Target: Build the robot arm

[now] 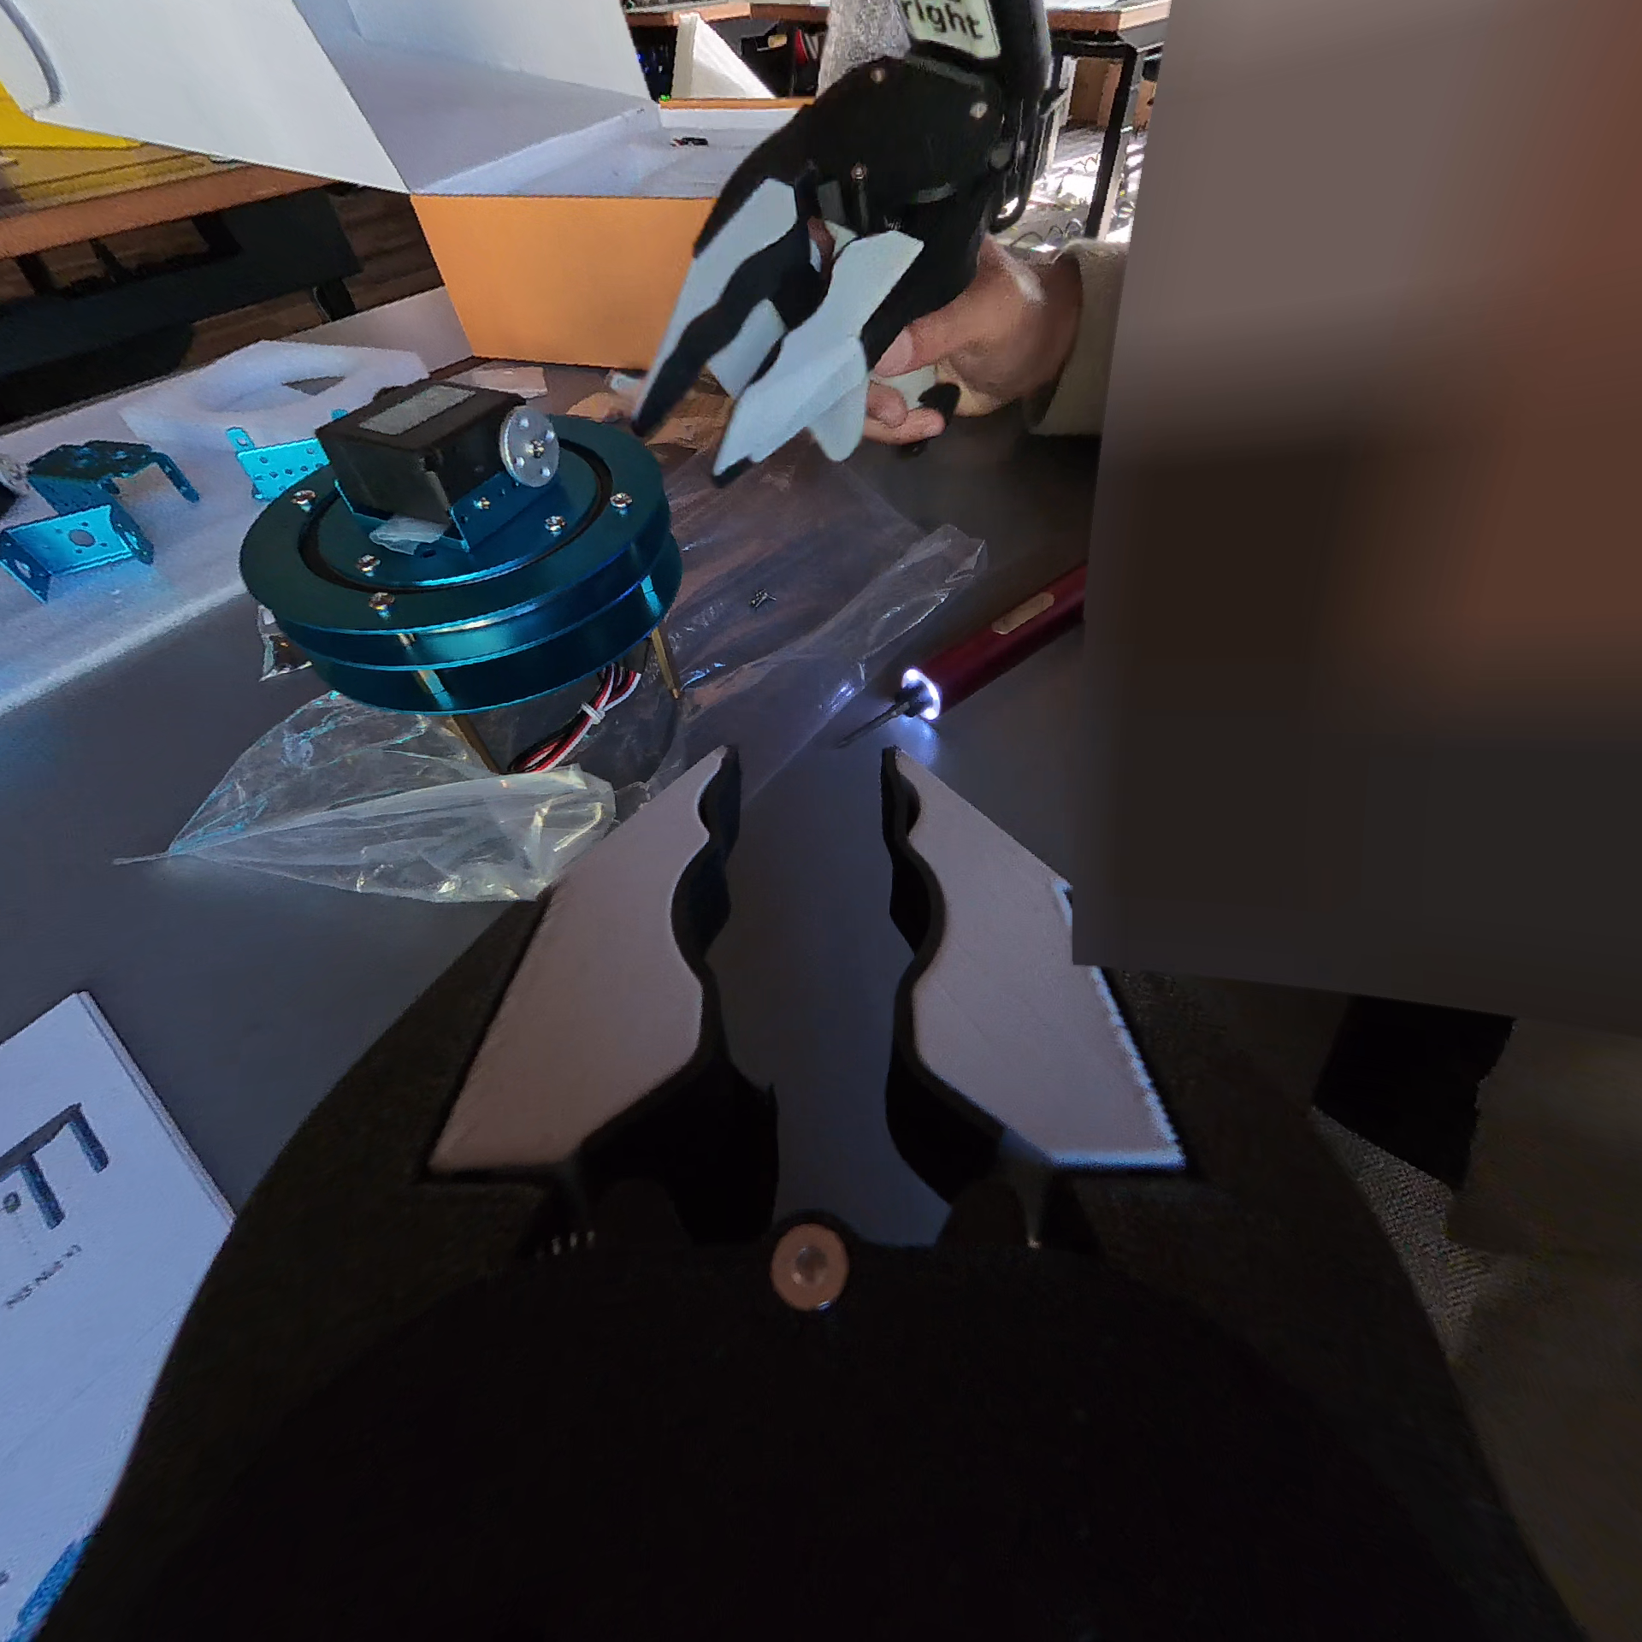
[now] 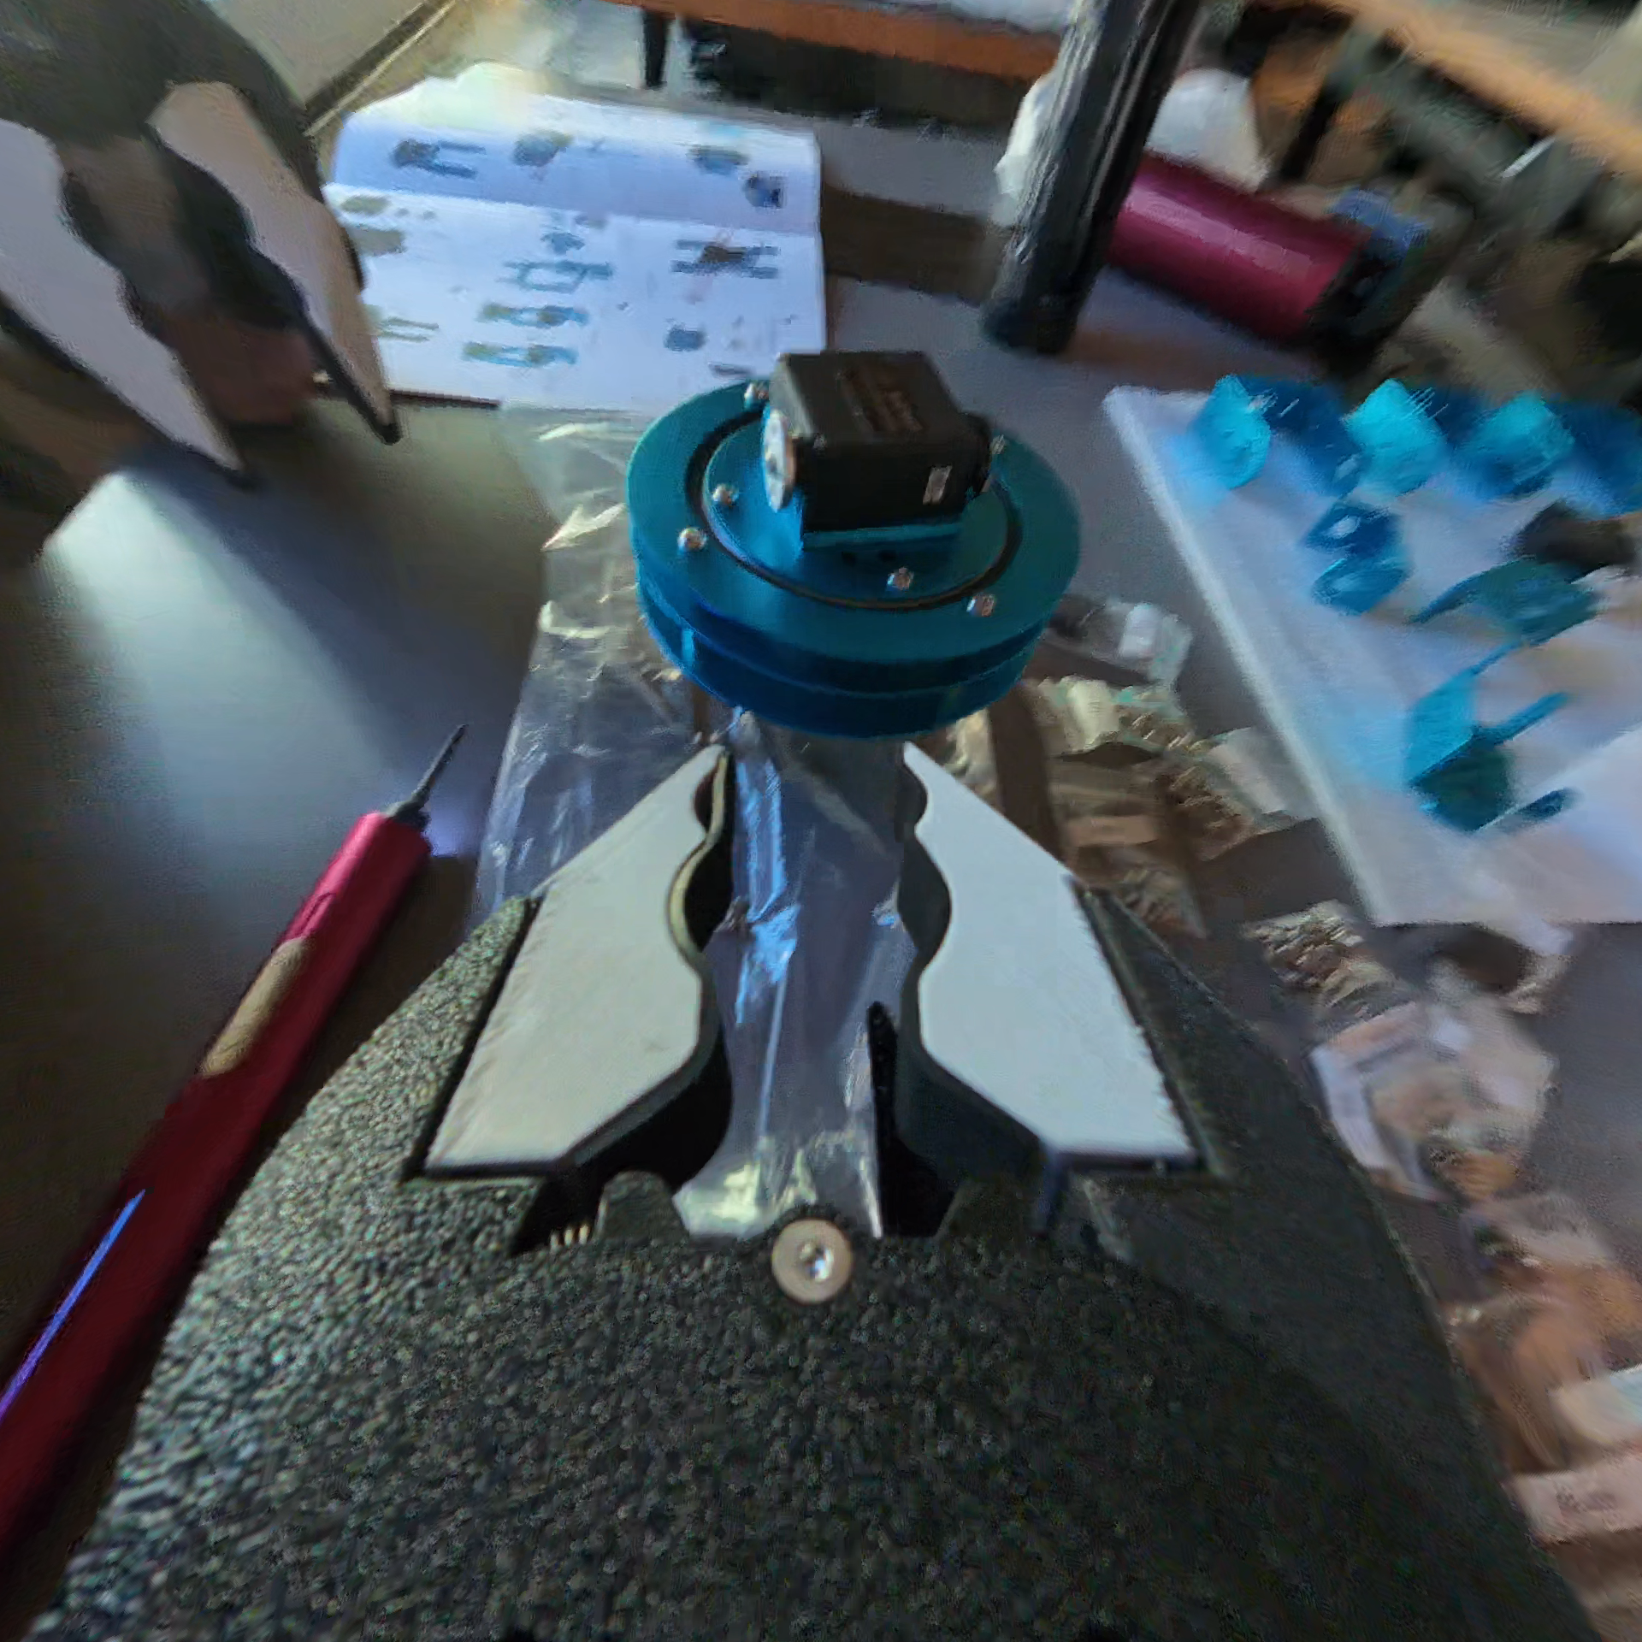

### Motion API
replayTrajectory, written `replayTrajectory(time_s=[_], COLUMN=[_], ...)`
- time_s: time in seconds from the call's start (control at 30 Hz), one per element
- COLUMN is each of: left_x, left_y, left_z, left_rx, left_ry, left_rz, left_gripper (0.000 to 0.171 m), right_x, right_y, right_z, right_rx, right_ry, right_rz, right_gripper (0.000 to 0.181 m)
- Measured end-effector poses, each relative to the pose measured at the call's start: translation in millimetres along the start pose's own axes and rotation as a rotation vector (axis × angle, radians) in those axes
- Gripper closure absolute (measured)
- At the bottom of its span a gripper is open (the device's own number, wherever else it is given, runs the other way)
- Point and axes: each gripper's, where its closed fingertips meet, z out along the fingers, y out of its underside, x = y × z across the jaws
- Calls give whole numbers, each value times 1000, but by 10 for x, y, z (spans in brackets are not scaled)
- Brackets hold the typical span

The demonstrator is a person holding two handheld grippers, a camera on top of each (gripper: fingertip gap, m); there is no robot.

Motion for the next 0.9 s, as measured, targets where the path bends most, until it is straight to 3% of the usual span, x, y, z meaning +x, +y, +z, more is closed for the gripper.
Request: replayTrajectory(time_s=[0.17,0.37,0.63,0.8,0.9], left_x=[15,-114,-130,-217,-292], left_y=[-47,-139,-78,-74,-87], left_z=[-99,-219,-156,-167,-196], left_rx=[49,138,89,97,117], left_ry=[51,38,62,25,-23], left_rz=[-66,-169,-214,-253,-267], left_gripper=[141,142,141,137,137], right_x=[-160,-123,-169,-257,-281], right_y=[213,395,508,331,397], right_z=[-226,-100,5,-110,-74], right_rx=[-95,-185,-294,-296,-370], right_ry=[-180,-213,-198,-205,-185], right_rz=[157,203,160,161,123], right_gripper=[171,171,173,169,165])
